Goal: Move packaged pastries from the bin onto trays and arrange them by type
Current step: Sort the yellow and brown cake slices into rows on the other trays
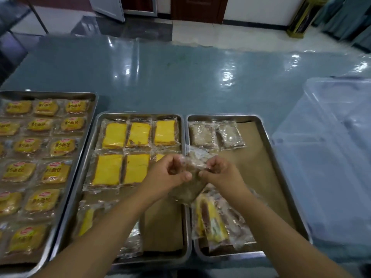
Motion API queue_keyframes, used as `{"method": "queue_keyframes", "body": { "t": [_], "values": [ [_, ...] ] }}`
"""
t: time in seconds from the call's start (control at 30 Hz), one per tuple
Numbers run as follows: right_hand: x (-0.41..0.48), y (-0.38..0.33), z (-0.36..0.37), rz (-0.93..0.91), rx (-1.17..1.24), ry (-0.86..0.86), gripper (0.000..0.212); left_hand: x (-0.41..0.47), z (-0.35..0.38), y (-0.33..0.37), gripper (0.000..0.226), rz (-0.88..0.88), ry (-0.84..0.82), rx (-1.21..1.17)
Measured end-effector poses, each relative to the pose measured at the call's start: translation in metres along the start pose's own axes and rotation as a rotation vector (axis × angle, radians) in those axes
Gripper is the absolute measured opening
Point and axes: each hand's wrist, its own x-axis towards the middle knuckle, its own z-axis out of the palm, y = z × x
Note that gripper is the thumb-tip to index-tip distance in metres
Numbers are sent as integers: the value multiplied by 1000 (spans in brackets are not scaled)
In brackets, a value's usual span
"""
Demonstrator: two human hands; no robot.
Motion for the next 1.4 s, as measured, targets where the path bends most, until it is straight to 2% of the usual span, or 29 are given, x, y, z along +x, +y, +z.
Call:
{"method": "queue_keyframes", "body": {
  "t": [0.13,0.27,0.37,0.43,0.5,0.57,0.67,0.77,0.87,0.97,1.07,1.17,1.3,1.4],
  "values": [
    [17,5,-58,17,221,154,19,32,52,14,24,-2,65,181],
    [26,31,-93,150,290,154,38,65,103,28,12,-31,133,88],
    [31,53,-110,143,274,220,42,92,137,31,6,-41,96,147],
    [41,60,-121,116,170,393,40,112,152,28,24,-44,85,229],
    [53,61,-133,89,107,570,41,134,159,24,46,34,97,454],
    [69,61,-146,68,50,707,43,159,167,19,57,147,53,695],
    [89,60,-157,73,-158,783,44,187,177,9,66,203,-86,1027],
    [110,63,-162,51,-316,769,46,208,184,-6,74,177,-261,1297],
    [126,67,-168,20,-394,729,43,217,178,-16,74,212,-321,1417],
    [138,77,-174,25,-526,627,39,217,166,-25,72,297,-312,1453],
    [135,87,-173,-14,-542,622,41,212,158,-33,73,293,-281,1462],
    [126,97,-163,-150,-842,459,44,207,156,-38,72,274,-258,1421],
    [124,109,-153,-68,-1020,269,48,206,156,-38,72,261,-268,1390],
    [126,111,-157,-47,-1037,198,50,205,152,-31,75,236,-333,1354]
  ]
}}
